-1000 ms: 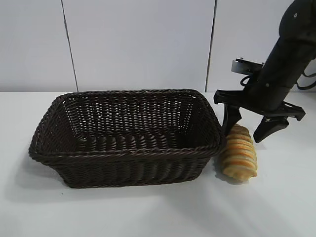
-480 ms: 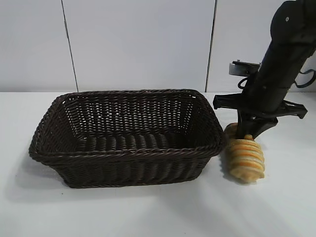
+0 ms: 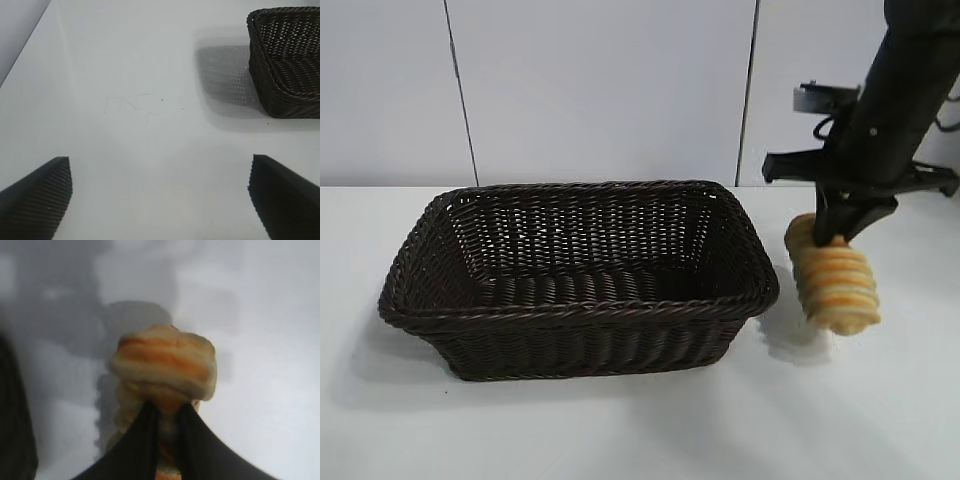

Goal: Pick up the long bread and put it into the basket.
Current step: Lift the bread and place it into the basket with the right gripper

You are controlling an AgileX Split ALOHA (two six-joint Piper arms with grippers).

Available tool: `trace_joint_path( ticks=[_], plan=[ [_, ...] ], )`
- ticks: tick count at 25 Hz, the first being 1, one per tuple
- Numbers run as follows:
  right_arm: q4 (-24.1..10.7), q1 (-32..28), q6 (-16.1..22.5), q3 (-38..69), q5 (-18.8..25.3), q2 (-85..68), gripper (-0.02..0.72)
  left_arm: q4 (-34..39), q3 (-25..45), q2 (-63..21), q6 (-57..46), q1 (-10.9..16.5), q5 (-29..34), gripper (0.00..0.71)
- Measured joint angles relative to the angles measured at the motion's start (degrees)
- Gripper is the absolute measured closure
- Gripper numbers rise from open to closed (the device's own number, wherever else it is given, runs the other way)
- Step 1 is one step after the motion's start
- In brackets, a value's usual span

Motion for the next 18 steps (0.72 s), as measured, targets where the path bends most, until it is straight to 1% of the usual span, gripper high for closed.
trace_joint_path(
  ticks=[1,3,6,8,11,15,17,18],
  plan=[
    [0.29,0.0,-0.35,-1.61,0.97,-0.4,0.642,0.0,0.0,0.0,0.0,0.0,0.0,0.016],
    [2.27,0.0,-1.79,-4.16,2.04,-0.7,0.642,0.0,0.0,0.0,0.0,0.0,0.0,0.016],
    [5.96,0.66,-4.63,-5.9,1.8,-0.7,0.642,0.0,0.0,0.0,0.0,0.0,0.0,0.016],
    [6.86,2.59,-5.93,-5.89,1.72,-0.7,0.642,0.0,0.0,0.0,0.0,0.0,0.0,0.016],
    [6.98,6.74,-5.93,-5.89,1.39,0.14,0.642,0.0,0.0,0.0,0.0,0.0,0.0,0.016],
    [6.82,12.95,-5.93,-5.89,-0.84,1.68,0.642,0.0,0.0,0.0,0.0,0.0,0.0,0.016],
    [6.43,15.48,-7.11,-5.89,-2.33,2.34,0.642,0.0,0.0,0.0,0.0,0.0,0.0,0.016],
    [6.11,16.61,-8.83,-5.89,-3.21,2.68,0.642,0.0,0.0,0.0,0.0,0.0,0.0,0.016]
  ],
)
